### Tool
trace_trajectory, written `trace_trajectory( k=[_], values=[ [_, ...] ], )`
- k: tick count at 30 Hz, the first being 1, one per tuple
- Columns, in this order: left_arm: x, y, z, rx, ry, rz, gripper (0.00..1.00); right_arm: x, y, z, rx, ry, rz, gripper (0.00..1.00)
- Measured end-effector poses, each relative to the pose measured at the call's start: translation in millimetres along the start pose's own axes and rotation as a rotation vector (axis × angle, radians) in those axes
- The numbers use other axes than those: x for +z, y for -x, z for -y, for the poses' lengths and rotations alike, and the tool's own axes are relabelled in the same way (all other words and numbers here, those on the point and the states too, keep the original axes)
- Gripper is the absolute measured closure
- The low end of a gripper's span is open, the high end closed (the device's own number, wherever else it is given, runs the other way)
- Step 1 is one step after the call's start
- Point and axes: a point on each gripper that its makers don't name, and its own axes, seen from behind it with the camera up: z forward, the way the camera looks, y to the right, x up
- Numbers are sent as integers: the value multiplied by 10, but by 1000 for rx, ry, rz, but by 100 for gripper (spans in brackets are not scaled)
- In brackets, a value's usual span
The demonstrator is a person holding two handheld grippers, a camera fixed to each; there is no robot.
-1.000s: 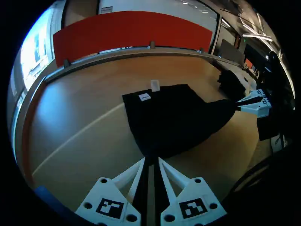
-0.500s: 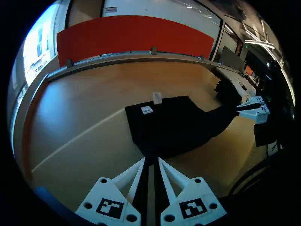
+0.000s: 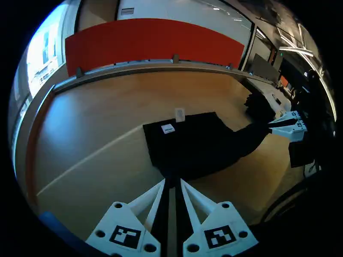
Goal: Fold towel
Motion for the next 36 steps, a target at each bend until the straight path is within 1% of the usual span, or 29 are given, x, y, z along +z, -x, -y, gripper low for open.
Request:
trace_trajectory(
  k=[6,12,17,25,36],
  values=[
    [89,-75,24,-2,-3,-7,91,65,-20,-89,4,12,3,88],
    [240,-201,77,8,-12,-20,91,179,-23,-231,10,26,14,88],
    [395,-306,134,6,-20,-30,91,334,-11,-371,10,41,28,88],
    [688,-431,239,-2,-32,-32,91,594,-35,-593,40,59,36,88],
    [1059,-540,386,-4,-48,-27,91,877,-106,-808,44,76,47,88]
  ],
)
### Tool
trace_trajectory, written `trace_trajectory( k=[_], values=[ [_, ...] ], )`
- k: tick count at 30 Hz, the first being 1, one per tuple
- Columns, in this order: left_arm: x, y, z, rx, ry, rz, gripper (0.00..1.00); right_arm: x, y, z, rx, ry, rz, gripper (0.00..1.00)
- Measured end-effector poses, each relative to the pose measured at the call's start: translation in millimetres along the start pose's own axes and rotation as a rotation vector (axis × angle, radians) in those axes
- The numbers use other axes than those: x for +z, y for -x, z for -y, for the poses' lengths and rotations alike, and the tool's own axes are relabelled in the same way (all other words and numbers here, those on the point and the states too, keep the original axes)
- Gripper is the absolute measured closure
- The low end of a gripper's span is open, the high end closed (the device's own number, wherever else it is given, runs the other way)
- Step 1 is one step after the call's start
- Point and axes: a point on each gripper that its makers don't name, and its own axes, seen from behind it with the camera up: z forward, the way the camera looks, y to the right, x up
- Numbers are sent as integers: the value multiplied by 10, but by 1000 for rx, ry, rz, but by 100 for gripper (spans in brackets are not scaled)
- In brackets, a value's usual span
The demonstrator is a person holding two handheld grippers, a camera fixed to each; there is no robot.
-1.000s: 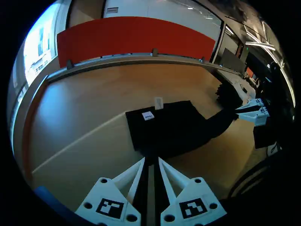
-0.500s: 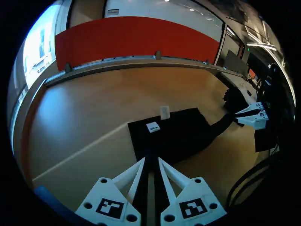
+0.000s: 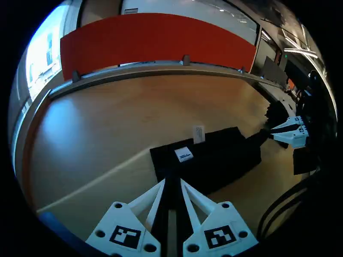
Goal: Fold towel
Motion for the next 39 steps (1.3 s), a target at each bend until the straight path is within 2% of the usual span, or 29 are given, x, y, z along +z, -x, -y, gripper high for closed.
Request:
trace_trajectory(
  k=[16,28,34,39],
  values=[
    [419,43,100,4,0,25,91,360,50,-160,25,10,43,88],
    [635,27,185,9,-21,25,90,522,97,-217,38,29,63,85],
    [706,13,234,27,-41,29,87,587,81,-335,30,77,63,82],
    [740,-23,309,42,-68,26,74,628,69,-412,17,109,65,76]
  ],
)
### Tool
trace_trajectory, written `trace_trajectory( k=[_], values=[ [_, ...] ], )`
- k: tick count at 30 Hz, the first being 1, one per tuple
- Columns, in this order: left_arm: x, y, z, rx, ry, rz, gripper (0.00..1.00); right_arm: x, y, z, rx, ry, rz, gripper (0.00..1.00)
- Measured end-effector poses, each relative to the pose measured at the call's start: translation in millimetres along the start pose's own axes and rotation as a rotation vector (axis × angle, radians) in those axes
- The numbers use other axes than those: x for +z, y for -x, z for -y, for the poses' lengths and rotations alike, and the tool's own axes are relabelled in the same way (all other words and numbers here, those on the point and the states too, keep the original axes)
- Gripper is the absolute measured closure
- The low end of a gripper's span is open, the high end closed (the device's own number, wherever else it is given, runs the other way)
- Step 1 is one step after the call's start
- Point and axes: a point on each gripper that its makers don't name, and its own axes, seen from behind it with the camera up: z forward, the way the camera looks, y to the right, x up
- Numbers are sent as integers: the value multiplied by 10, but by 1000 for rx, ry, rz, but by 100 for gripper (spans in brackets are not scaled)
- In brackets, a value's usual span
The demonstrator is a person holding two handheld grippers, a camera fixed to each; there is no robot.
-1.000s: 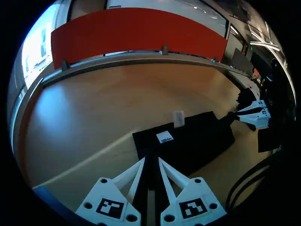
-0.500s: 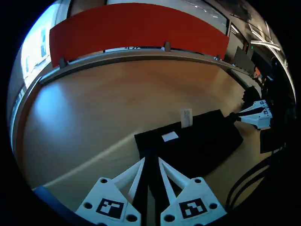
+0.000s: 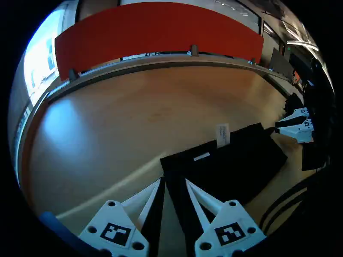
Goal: Fold towel
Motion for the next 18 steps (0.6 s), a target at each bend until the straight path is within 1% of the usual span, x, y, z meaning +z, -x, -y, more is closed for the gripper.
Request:
trace_trajectory(
  k=[1,3,5,6,7,8,9,11,13,15,18],
  values=[
    [6,-5,14,0,-4,0,72,6,-4,-9,-2,4,0,73],
    [13,-16,43,-3,-12,-1,63,13,-14,-29,-4,12,0,66],
    [7,-28,70,-11,-19,-4,58,12,-29,-52,-4,22,-3,55],
    [1,-32,81,-16,-21,-5,51,9,-34,-62,-5,25,-5,50],
    [-6,-35,90,-21,-22,-7,45,5,-39,-72,-6,28,-8,42],
    [-15,-38,101,-27,-24,-8,33,1,-45,-82,-7,31,-10,32],
    [-22,-39,110,-30,-25,-9,20,-3,-48,-90,-7,33,-11,27],
    [-37,-40,128,-33,-27,-12,15,-12,-51,-102,-8,37,-13,23],
    [-51,-44,147,-34,-32,-14,12,-24,-60,-101,-6,37,-17,21],
    [-64,-45,162,-34,-36,-15,9,-39,-69,-96,-3,35,-21,17],
    [-85,-37,174,-37,-37,-15,9,-63,-75,-86,-2,32,-26,15]
  ],
)
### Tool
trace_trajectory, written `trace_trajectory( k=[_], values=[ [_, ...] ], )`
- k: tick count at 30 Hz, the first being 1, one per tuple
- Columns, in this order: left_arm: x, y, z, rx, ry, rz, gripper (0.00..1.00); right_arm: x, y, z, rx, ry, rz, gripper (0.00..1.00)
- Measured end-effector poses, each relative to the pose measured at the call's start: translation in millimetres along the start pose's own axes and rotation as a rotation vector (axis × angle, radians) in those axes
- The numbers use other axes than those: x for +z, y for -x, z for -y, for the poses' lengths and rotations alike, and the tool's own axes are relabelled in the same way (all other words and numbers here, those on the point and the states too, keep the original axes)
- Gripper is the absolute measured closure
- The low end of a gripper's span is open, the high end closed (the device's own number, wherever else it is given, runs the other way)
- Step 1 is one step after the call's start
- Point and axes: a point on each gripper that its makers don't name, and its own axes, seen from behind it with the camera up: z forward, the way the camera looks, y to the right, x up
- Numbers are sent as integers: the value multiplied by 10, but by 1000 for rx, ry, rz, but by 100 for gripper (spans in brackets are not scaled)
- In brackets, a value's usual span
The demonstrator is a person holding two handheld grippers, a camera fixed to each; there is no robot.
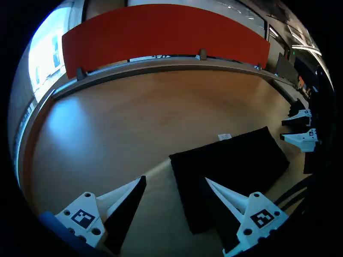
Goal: Fold towel
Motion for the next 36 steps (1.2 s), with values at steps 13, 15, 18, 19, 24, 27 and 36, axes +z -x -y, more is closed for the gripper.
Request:
trace_trajectory(
  k=[13,15,18,19,24,27,36],
  values=[
    [-186,100,75,-24,-26,-9,9,-204,70,102,3,-12,-10,15],
    [-226,138,95,-34,-34,-10,9,-247,90,122,4,-15,-11,15],
    [-291,201,124,-47,-43,-11,9,-308,122,148,-1,-18,-12,15],
    [-313,222,134,-51,-47,-11,9,-326,132,162,-4,-22,-13,15],
    [-443,320,187,-70,-67,-15,9,-404,177,237,-15,-42,-17,15],
    [-524,374,212,-83,-76,-18,9,-432,202,277,-20,-55,-18,15],
    [-768,565,285,-101,-106,-23,9,-447,297,390,-47,-97,-12,15]
  ],
)
